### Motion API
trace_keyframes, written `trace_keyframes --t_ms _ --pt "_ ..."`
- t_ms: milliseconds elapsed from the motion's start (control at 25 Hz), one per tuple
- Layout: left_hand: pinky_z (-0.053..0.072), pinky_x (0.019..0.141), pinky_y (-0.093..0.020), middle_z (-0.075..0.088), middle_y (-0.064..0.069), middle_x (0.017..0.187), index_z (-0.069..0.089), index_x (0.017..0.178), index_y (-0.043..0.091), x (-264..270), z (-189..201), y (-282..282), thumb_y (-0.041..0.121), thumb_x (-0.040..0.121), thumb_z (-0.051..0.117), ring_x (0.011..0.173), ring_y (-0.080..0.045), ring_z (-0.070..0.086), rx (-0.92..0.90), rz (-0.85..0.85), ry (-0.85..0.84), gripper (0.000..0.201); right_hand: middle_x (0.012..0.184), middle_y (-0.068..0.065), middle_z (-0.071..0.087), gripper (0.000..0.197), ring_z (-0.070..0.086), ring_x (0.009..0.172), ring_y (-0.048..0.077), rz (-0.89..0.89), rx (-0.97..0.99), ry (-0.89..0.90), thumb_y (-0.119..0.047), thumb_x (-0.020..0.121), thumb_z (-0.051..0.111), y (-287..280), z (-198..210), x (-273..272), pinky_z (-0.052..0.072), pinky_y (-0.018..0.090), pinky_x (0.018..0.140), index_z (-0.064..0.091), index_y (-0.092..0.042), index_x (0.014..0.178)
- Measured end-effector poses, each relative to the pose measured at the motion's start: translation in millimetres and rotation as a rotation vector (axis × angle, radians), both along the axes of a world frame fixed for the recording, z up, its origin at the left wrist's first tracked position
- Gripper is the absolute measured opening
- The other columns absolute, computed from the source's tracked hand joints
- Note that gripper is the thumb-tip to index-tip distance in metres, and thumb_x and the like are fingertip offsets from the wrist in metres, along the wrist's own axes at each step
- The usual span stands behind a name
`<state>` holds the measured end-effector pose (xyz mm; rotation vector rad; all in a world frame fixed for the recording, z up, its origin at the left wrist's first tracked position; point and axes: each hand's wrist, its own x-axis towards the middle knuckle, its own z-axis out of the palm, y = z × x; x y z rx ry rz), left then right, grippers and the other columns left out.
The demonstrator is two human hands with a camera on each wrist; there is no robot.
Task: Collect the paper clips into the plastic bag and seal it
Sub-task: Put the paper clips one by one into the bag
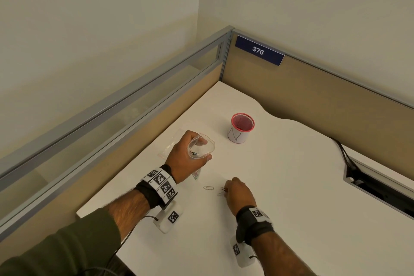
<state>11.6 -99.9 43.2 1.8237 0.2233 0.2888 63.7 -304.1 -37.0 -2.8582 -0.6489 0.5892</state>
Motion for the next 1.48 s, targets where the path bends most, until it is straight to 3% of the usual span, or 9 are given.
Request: trace_keyframes --t_ms 280,400,560,680,840,960,1200,1400,1480 --pt "0.05 0.093 -0.027 0.064 0.006 0.112 0.054 0.112 0.018 0.4 -0.5 0.1 0.019 0.078 0.082 0.116 -0.009 0.059 0.008 0.009 -0.001 0.044 0.105 0.007 0.06 0.015 0.059 0.095 0.025 -0.015 0.009 0.045 -0.013 0.087 0.051 5.1 3.3 11.4 0.048 0.031 0.08 0.06 -0.011 0.099" --pt "0.05 0.093 -0.027 0.064 0.006 0.112 0.053 0.112 0.018 0.5 -1.6 0.6 0.019 0.077 0.082 0.116 -0.009 0.059 0.005 0.009 0.006 0.045 0.104 0.006 0.064 0.006 0.055 0.085 0.02 -0.045 0.022 0.084 -0.013 0.085 0.053 4.6 5.6 17.0 0.047 0.029 0.079 0.057 -0.017 0.087" --pt "0.048 0.09 -0.022 0.064 0.006 0.112 0.053 0.113 0.017 1.1 -1.6 0.8 0.018 0.078 0.082 0.116 -0.009 0.059 -0.001 0.014 0.016 0.045 0.095 0.004 0.066 0.01 0.058 0.084 0.02 -0.087 0.091 0.139 -0.011 0.081 0.058 -2.4 16.2 23.2 0.052 0.032 0.08 0.055 -0.02 0.077" --pt "0.047 0.088 -0.018 0.064 0.006 0.111 0.053 0.113 0.016 1.6 -3.2 1.0 0.018 0.078 0.081 0.114 -0.007 0.06 0.002 0.015 0.014 0.045 0.083 0.001 0.066 0.011 0.061 0.078 0.021 -0.132 0.325 0.083 -0.013 0.08 0.064 -1.4 49.2 27.2 0.054 0.033 0.074 0.059 -0.018 0.072" --pt "0.049 0.088 -0.02 0.064 0.006 0.112 0.053 0.113 0.017 2.5 -6.5 -1.2 0.019 0.078 0.082 0.113 -0.006 0.06 0.0 0.004 0.011 0.045 0.081 -0.002 0.069 0.004 0.063 0.074 0.013 -0.139 0.753 -0.04 -0.016 0.083 0.069 17.4 125.1 30.5 0.054 0.02 0.069 0.066 -0.015 0.082" --pt "0.049 0.085 -0.019 0.064 0.007 0.111 0.052 0.114 0.018 2.4 -4.7 -5.9 0.02 0.079 0.082 0.111 -0.005 0.06 0.019 -0.004 0.012 0.046 0.081 -0.008 0.066 0.004 0.06 0.073 0.003 -0.082 0.916 -0.065 -0.015 0.085 0.069 35.4 167.9 27.4 0.051 0.008 0.067 0.067 -0.019 0.085" --pt "0.05 0.078 -0.019 0.061 0.009 0.104 0.046 0.111 0.027 3.0 0.4 -9.0 0.023 0.081 0.08 0.102 -0.009 0.062 0.048 -0.025 0.015 0.046 0.089 0.0 0.065 0.007 0.059 0.079 0.014 0.094 0.759 -0.067 -0.021 0.088 0.067 56.6 168.1 15.6 0.053 0.023 0.071 0.068 -0.016 0.092" --pt "0.051 0.087 -0.023 0.064 0.008 0.111 0.052 0.113 0.022 -1.1 -1.9 -4.9 0.021 0.078 0.082 0.111 -0.006 0.06 0.03 -0.004 0.0 0.046 0.088 -0.004 0.065 0.006 0.059 0.079 0.011 0.013 0.824 -0.197 -0.017 0.09 0.064 40.6 155.5 24.2 0.051 0.018 0.073 0.069 -0.017 0.093" --pt "0.05 0.09 -0.024 0.064 0.007 0.112 0.053 0.113 0.021 -3.5 -2.2 -1.3 0.021 0.078 0.082 0.112 -0.008 0.06 0.032 0.009 -0.005 0.046 0.088 -0.007 0.062 0.008 0.057 0.078 0.01 -0.009 0.709 -0.214 -0.019 0.091 0.062 32.2 135.1 32.9 0.05 0.021 0.074 0.068 -0.018 0.094"
